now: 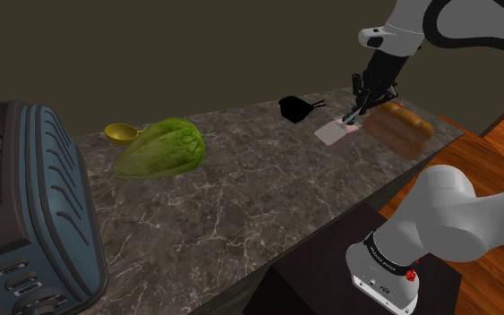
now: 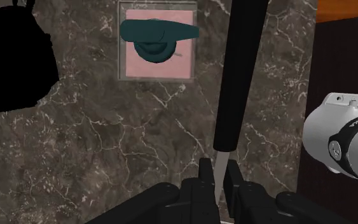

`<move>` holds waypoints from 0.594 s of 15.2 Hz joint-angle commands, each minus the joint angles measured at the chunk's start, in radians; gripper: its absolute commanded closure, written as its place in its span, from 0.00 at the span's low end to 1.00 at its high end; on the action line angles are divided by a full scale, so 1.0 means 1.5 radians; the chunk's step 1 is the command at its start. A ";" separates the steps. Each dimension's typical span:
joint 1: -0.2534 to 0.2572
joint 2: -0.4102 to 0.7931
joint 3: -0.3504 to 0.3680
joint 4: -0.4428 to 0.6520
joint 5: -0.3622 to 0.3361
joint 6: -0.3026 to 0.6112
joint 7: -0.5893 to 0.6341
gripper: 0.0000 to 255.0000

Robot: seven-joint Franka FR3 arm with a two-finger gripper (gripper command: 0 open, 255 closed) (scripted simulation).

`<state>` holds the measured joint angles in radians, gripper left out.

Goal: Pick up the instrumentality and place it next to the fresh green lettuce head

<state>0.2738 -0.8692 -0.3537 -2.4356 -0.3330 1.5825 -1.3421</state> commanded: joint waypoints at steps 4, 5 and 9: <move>0.042 0.083 0.043 0.035 0.050 0.036 0.063 1.00; 0.049 0.101 0.051 0.044 0.059 0.043 0.075 1.00; 0.078 0.175 0.080 0.088 0.092 0.067 0.117 1.00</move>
<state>0.3817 -0.6358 -0.2408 -2.3158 -0.2060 1.6680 -1.1800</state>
